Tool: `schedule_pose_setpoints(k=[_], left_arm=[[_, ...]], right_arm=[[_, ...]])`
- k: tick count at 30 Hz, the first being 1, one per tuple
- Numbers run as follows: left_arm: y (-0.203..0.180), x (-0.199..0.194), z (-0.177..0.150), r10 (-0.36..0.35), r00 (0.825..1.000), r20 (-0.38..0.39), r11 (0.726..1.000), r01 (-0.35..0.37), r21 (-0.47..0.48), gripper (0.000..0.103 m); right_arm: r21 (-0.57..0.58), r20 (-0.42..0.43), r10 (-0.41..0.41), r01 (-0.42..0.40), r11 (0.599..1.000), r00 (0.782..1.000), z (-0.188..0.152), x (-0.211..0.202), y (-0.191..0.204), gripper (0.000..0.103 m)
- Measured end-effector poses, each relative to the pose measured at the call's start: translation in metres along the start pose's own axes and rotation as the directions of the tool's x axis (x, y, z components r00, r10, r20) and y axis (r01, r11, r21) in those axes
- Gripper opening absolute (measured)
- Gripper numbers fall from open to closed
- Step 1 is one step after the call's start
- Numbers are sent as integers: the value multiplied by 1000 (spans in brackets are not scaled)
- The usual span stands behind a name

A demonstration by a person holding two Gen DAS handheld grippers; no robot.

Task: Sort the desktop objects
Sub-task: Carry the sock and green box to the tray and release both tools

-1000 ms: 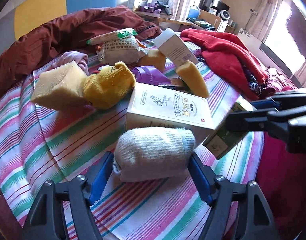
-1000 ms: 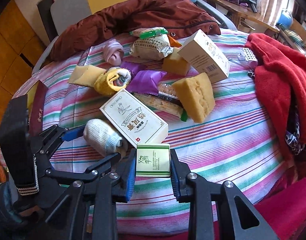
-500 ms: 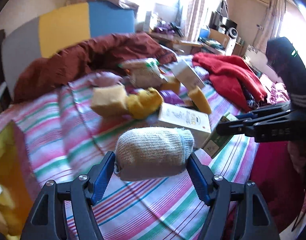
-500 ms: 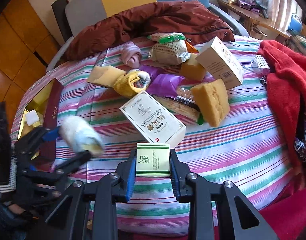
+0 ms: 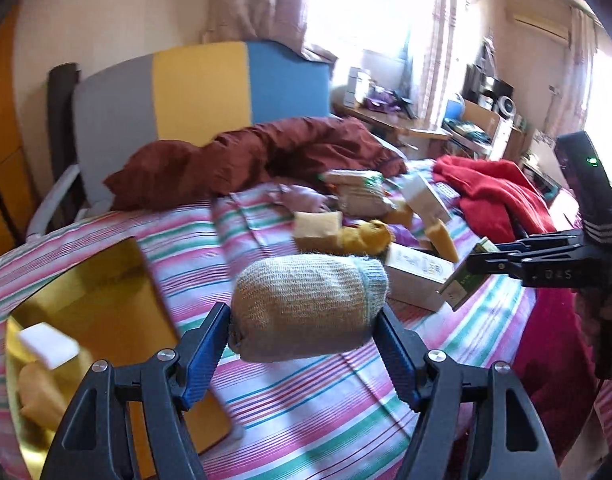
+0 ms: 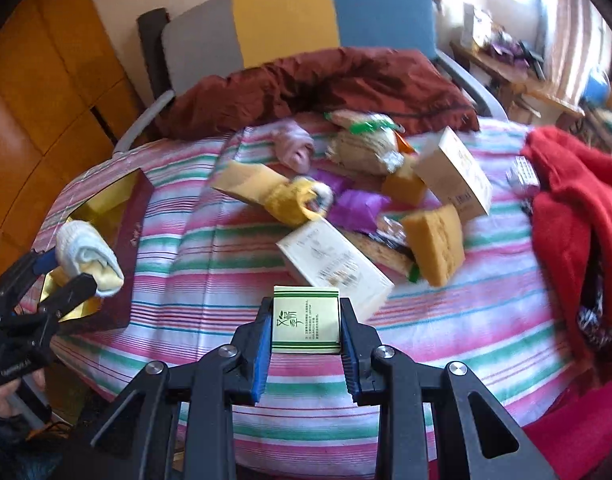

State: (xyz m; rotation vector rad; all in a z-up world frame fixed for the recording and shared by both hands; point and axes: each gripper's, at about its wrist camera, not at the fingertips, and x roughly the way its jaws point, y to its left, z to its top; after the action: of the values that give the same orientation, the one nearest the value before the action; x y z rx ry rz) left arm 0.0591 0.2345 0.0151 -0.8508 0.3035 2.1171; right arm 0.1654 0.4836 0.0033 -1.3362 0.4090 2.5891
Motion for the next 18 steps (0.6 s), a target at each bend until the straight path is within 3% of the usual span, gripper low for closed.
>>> schedule_pose_setpoints(k=[8,18], left_arm=[[51,-26,-18,87,996,7,990,-86,-116,73],[110,-50,-46,234,972,-11,944,-230,-236,73]], right_arm=[[-146,35,131,-125,981,991,22,-1,78,30],[-296,-36,244,-244,924,969,30,28,174,30]])
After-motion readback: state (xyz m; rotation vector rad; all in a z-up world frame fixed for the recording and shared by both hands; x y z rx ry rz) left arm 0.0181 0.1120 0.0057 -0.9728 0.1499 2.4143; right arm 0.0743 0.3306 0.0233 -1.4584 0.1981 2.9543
